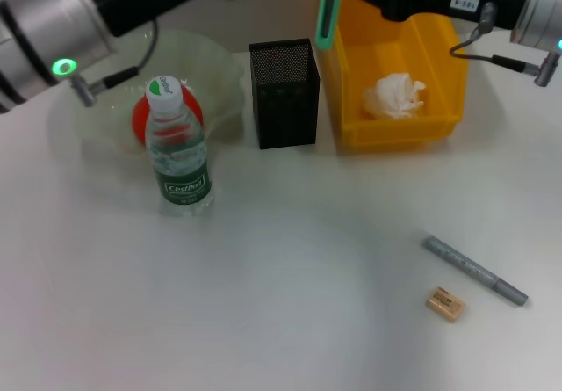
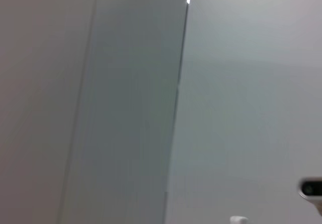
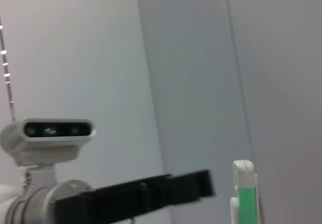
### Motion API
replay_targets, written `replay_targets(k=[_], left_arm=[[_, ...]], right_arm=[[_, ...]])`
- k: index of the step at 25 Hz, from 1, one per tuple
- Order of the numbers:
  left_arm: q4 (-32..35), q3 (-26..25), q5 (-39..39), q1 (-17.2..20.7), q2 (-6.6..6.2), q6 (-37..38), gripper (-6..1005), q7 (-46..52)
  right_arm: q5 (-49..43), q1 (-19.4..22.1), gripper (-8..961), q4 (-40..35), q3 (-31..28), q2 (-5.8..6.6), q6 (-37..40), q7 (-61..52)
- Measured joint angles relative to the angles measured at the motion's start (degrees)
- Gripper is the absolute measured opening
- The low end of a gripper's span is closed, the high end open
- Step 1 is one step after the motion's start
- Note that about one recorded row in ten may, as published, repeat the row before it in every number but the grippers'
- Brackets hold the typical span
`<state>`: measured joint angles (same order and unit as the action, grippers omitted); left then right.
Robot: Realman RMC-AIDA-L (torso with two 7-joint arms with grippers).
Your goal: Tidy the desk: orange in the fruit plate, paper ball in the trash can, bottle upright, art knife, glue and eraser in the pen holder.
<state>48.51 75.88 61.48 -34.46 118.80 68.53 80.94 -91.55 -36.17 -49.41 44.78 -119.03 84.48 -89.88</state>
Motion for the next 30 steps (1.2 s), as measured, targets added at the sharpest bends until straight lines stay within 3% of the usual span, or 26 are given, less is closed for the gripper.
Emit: replay_targets(k=[7,16,19,25,30], left_arm=[[-0.2,-4.7,-2.2,3.2,-0.23,-0.2,177,-2.8],[-1.5,-6.8,-1.5,4.6,-0.6,-0.9,202,-6.5],[-1.7,-7.0,-1.4,5.0,-0.66,-1.8,475,-8.0],[-1.7,-7.3,-1.4,5.5,-0.67,-2.5,687,-9.8],[-1.7,-7.3,-1.4,5.5,-0.5,-4.0,709,-11.7]], right_arm=[[0.0,0.5,86,0.3,0.1,0.36,-6.2,0.4],[-0.1,-0.5,88,4.3,0.6,0.36,-13.7,4.0],[0.2,-2.2,89,7.2,0.1,0.21,-16.8,6.7],[2.2,-5.1,90,12.6,0.3,0.07,-20.4,12.0],[6.6,-8.4,92,19.6,0.5,0.03,-24.1,18.7]])
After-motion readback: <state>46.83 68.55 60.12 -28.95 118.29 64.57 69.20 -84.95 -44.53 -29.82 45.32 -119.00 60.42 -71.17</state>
